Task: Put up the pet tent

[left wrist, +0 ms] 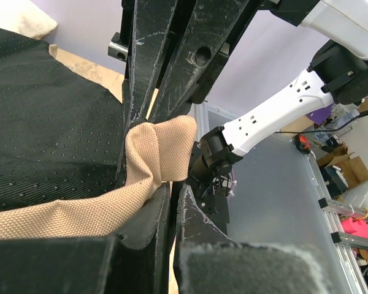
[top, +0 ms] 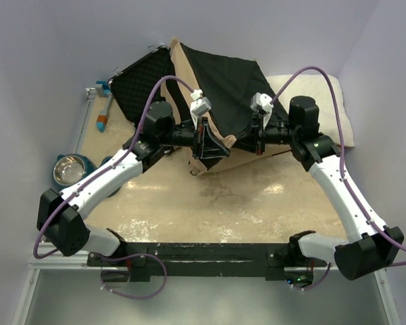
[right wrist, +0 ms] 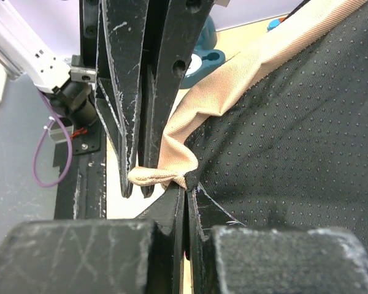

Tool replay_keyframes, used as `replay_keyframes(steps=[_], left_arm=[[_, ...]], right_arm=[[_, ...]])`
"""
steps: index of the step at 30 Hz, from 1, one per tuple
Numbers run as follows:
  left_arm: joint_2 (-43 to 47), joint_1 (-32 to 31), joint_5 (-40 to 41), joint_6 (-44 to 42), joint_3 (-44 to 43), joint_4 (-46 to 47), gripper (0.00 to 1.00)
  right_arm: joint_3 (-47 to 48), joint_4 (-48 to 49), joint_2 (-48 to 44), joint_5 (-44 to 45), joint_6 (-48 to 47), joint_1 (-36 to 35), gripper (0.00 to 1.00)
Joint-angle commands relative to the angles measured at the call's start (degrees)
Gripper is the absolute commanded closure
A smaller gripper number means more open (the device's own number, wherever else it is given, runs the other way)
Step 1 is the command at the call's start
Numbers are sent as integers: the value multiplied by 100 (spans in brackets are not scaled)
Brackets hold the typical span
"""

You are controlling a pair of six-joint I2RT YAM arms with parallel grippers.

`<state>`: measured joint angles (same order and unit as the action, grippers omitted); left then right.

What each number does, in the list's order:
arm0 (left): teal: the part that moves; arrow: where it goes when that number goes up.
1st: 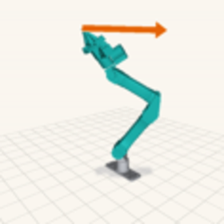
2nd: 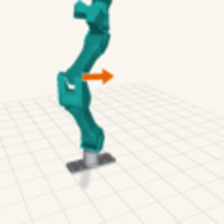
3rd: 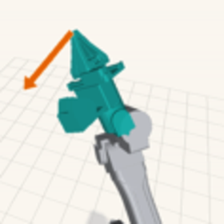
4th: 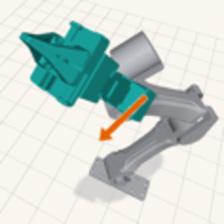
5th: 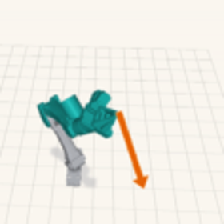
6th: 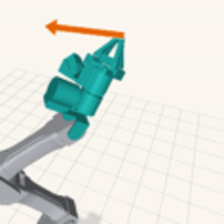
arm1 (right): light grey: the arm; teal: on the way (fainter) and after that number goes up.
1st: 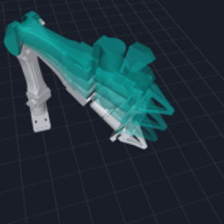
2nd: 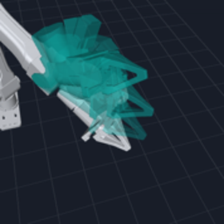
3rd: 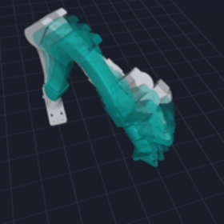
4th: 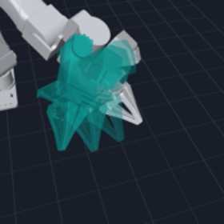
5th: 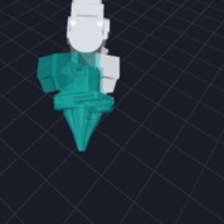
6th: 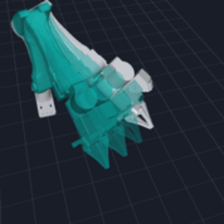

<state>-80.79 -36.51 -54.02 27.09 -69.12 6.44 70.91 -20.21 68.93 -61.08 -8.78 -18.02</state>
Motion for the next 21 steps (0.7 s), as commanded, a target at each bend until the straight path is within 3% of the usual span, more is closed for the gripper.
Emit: replay_keyframes(steps=[1, 8, 12, 15, 21], left_arm=[[-103, 83, 295, 481, -13, -116, 100], [-95, 127, 463, 8, -49, -634, 100], [125, 232, 304, -756, 56, -1565, 73], [344, 337, 356, -1293, 276, -2031, 72], [451, 382, 462, -1356, 514, -1945, 71]], right_arm=[[-69, -414, -107, 52, -379, -122, 100], [18, -405, -99, 193, -414, -246, 100], [116, -388, -46, 176, -371, -246, 100], [168, -379, -20, 166, -353, -246, 100], [195, -388, 59, 140, -388, -246, 100]])
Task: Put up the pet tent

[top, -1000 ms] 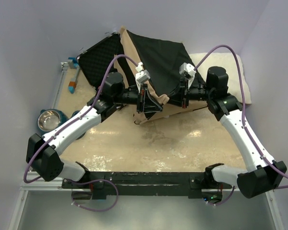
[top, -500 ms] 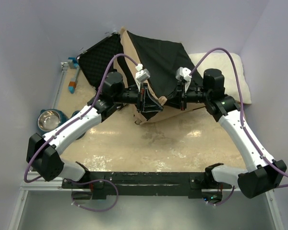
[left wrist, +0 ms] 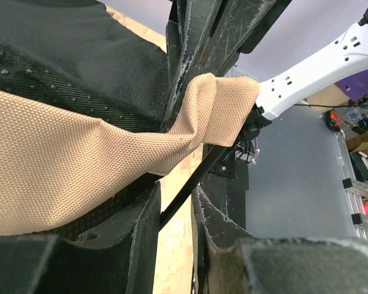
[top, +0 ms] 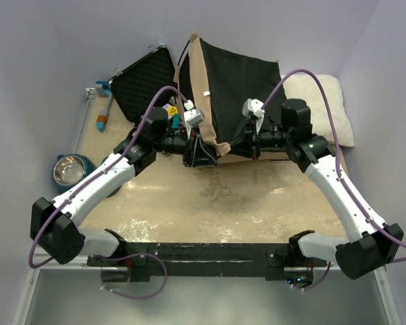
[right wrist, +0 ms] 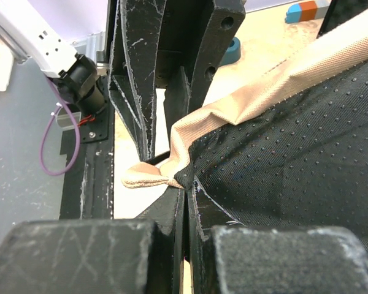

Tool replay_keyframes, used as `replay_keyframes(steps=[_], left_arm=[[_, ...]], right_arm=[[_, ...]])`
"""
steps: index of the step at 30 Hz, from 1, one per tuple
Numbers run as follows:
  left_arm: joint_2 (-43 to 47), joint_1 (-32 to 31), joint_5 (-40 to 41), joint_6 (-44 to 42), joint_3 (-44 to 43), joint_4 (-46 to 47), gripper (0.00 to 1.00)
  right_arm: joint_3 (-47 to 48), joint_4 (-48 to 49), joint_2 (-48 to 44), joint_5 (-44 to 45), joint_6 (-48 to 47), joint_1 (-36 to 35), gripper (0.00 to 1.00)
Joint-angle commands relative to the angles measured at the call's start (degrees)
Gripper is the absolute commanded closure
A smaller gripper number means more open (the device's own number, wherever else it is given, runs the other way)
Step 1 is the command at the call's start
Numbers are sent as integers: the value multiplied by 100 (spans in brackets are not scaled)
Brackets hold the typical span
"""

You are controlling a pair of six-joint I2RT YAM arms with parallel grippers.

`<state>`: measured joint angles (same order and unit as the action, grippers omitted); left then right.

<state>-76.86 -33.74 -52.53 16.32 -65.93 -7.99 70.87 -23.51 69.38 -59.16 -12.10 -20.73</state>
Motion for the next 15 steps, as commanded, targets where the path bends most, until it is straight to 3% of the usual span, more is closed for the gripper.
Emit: replay_keyframes(steps=[1, 5, 7, 9, 15], left_arm=[[40, 104, 323, -261, 195, -467, 70], [31, 104, 332, -296, 309, -300, 69], [4, 113, 297, -217, 335, -72, 81], [-22, 95, 200, -112, 257, 262, 100], [-136, -10, 77, 82, -411, 974, 100]], right_arm=[[208, -66, 31, -70, -56, 25, 100], [243, -66, 58, -140, -56, 25, 100], [199, -75, 49, -131, -47, 25, 100], [129, -75, 31, -114, -56, 16, 100], [-126, 30, -21, 0, -56, -89, 100]])
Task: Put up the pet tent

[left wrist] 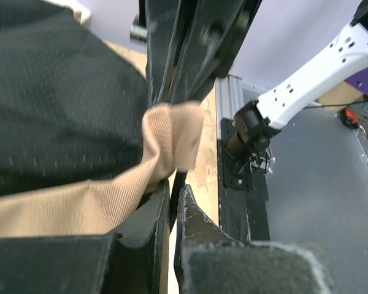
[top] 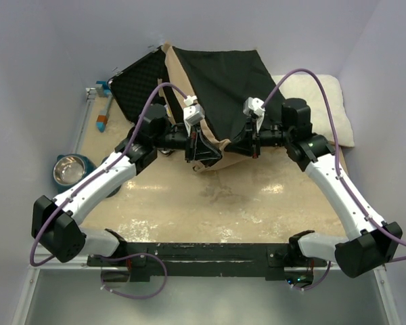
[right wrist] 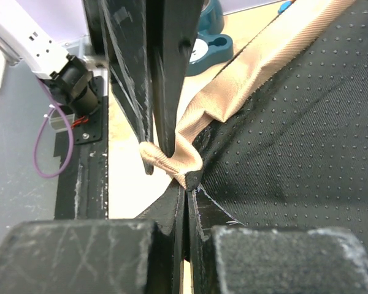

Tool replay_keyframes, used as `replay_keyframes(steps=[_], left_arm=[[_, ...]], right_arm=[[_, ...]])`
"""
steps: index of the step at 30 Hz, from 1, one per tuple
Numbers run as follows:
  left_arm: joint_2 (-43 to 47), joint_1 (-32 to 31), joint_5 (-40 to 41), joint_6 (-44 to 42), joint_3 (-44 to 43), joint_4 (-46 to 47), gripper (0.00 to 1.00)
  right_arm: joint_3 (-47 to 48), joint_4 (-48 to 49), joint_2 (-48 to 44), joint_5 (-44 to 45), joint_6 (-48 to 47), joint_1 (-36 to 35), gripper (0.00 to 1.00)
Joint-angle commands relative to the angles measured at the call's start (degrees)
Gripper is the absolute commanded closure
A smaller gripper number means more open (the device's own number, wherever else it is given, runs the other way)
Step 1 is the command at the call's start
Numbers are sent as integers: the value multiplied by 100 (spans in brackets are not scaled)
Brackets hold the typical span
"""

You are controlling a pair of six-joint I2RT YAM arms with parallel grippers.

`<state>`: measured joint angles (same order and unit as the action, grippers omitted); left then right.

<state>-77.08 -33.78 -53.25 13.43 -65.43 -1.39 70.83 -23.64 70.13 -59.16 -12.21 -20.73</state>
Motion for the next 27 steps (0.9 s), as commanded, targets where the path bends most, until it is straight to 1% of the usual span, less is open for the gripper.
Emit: replay_keyframes(steps=[1, 6, 9, 10, 12, 13, 14, 16, 17, 19, 22, 24, 27], left_arm=[[-141, -32, 114, 336, -523, 315, 100], [-123, -102, 289, 73, -638, 148, 100], [-44, -102, 456, -444, -760, -247, 100], [-27, -102, 517, -708, -830, -387, 100], [0, -111, 623, -1261, -1006, -773, 100], [-18, -103, 667, -1664, -1120, -1149, 100], [-53, -111, 702, -1947, -1260, -1414, 100], [-44, -111, 825, -2440, -1437, -1837, 100], [8, -94, 878, -2555, -1472, -1891, 100], [87, -50, 966, -2486, -1446, -1795, 100], [44, 55, 1062, -1960, -1586, -1619, 100], [-78, 134, 1080, -1442, -1744, -1462, 100], [-272, 424, 1037, -231, -2061, -997, 100]], right_arm=[[-148, 52, -96, 18, -54, -115, 100], [-43, -78, -78, 150, -255, -256, 100], [10, -220, -105, 194, -405, -265, 100], [45, -255, -113, 194, -423, -256, 91], [150, -290, -148, 176, -379, -265, 65], [255, -334, -157, 298, -353, -239, 50], [361, -439, -166, 386, -396, -212, 40], [659, -659, -157, 597, -571, -142, 29], [808, -790, -140, 694, -624, -107, 25], [1116, -984, -105, 887, -721, -63, 19], [1556, -1038, -122, 1335, -696, 34, 2], [1767, -854, -192, 1651, -494, 174, 2], [1970, -301, -420, 2240, -186, 402, 1]])
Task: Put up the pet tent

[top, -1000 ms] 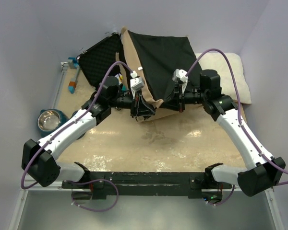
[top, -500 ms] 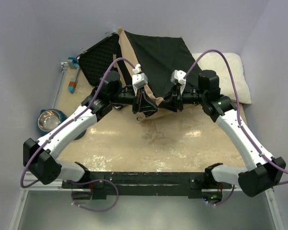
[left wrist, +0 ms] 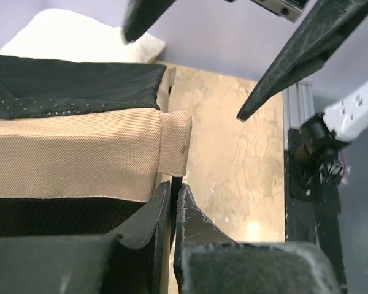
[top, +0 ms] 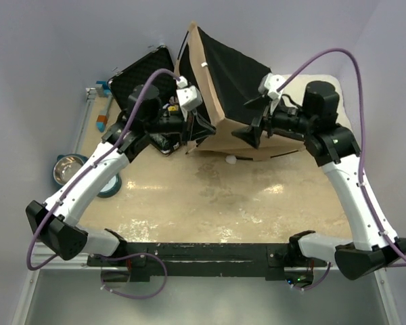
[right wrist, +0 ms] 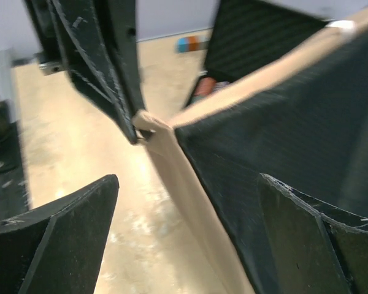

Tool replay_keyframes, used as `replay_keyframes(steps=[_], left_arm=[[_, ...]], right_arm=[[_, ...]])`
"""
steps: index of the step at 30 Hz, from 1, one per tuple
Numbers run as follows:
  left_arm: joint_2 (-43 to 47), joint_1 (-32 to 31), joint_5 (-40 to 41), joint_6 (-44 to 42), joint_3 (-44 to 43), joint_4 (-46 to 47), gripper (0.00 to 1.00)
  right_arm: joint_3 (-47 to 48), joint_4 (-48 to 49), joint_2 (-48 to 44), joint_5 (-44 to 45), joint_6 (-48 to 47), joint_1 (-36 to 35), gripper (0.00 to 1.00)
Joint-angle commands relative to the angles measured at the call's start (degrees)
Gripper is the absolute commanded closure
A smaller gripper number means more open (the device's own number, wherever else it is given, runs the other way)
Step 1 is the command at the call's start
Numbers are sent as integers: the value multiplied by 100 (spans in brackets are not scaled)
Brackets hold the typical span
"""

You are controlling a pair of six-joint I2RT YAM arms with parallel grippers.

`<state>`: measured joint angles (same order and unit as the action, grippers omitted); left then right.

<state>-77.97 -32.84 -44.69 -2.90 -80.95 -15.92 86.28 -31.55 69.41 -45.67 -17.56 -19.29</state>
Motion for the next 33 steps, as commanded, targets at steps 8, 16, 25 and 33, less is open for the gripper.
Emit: replay_keyframes(steps=[8, 16, 25, 33], left_arm=[[-718, 1622, -384, 5913, -780, 3703, 100], [-1229, 1816, -322, 6934, -1889, 4220, 100], [-1167, 1816, 416, 7259, -2021, 3895, 100], [-1194, 1825, 812, 7224, -2127, 3693, 100]], right_arm=[[-84, 336, -1332, 1343, -473, 294, 2], [-2394, 333, -2861, 2115, -882, 294, 3], [-3661, 3451, -2662, 955, 1297, 32, 10], [-3487, 3420, -1844, 2342, 511, -1384, 7]])
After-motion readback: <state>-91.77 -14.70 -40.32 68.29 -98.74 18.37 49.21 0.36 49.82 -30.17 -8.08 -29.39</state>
